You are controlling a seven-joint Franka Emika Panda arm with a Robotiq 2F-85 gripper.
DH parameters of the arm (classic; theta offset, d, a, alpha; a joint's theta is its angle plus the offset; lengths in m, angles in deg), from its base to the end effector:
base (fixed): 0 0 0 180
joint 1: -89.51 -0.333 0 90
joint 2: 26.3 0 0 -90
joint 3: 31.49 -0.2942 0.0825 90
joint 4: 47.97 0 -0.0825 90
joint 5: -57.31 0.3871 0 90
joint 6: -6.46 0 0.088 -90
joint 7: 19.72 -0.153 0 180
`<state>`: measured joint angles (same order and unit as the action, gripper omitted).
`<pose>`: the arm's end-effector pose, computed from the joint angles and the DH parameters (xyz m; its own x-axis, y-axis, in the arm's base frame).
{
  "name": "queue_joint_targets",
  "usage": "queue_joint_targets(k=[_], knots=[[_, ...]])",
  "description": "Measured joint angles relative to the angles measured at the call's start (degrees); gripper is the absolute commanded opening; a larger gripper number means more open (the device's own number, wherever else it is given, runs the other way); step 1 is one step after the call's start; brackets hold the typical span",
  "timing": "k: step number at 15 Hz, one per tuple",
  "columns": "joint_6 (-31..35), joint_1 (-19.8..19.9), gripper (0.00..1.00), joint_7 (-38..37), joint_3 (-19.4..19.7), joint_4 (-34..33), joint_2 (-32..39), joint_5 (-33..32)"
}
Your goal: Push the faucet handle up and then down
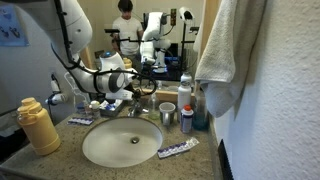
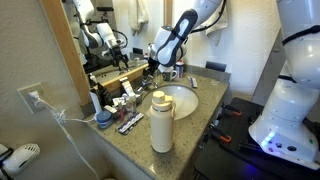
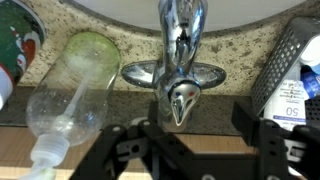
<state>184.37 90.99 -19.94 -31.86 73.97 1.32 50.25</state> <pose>0.6264 -0.0020 0.1703 0.8761 0.1000 0.4716 0.0826 -0.9949 0.0575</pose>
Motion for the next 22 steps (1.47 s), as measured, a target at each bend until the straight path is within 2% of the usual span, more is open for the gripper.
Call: queue_joint_targets(k=[5,6,7,17,22], knots=[[-3.0,0.3,0.07,0.0,0.2,-0.4,0.0,1.4],[-3.7,0.5,0.03,0.0,0.2,-0.8,0.0,1.6],[-4.2,0.5,0.07,0.0,0.2,-1.1,0.0,1.7],[-8.1,0.0,0.07,0.0,0.5,-2.9,0.2,1.9],[-8.1,-1.9,0.07,0.0,2.3,-3.1,0.1,1.2]])
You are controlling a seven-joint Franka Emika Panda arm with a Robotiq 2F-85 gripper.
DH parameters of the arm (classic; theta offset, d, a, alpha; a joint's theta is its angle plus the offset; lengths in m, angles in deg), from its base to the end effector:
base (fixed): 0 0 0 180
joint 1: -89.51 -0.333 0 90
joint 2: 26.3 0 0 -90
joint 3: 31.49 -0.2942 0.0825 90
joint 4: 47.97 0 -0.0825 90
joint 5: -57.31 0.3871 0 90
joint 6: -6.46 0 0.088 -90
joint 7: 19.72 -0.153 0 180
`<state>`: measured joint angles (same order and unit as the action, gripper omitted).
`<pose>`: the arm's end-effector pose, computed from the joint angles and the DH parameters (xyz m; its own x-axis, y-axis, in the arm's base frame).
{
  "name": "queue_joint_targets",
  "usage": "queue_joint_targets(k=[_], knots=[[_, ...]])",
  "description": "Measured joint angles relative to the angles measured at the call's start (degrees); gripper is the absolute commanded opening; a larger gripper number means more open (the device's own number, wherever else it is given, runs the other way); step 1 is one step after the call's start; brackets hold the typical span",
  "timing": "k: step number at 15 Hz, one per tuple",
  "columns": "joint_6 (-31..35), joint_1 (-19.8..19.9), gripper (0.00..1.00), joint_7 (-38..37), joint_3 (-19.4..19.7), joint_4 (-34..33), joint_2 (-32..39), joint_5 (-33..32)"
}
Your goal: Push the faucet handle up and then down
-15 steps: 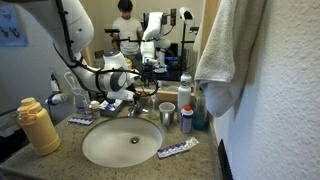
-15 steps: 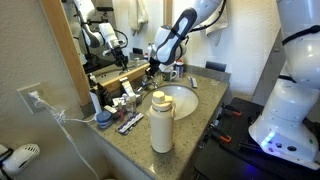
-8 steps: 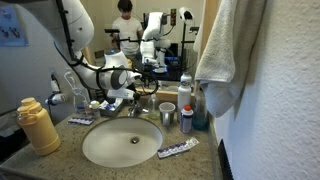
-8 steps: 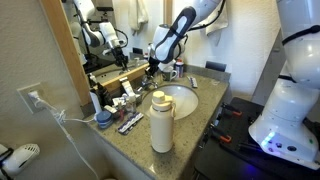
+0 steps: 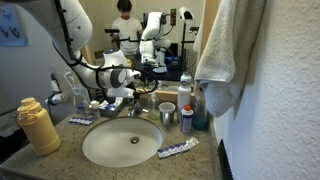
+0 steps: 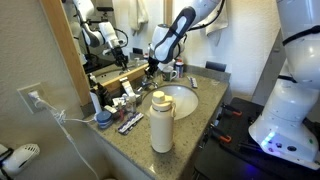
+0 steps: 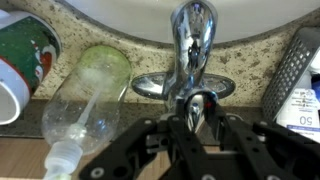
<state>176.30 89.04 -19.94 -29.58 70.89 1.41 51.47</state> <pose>0.6329 -0.0099 0.1716 0.9166 0.0829 0.3911 0.0602 -0.9957 0.0700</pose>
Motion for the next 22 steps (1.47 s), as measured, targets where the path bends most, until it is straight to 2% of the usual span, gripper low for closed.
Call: queue_joint_targets(k=[5,12,22], knots=[[0.5,-2.7,0.07,-0.1,2.5,0.0,0.0,-1.4],[4.5,-7.3,0.07,-0.3,6.4,-1.7,0.4,-3.3],[4.5,-7.7,0.07,-0.3,6.7,-2.2,0.6,-3.3]])
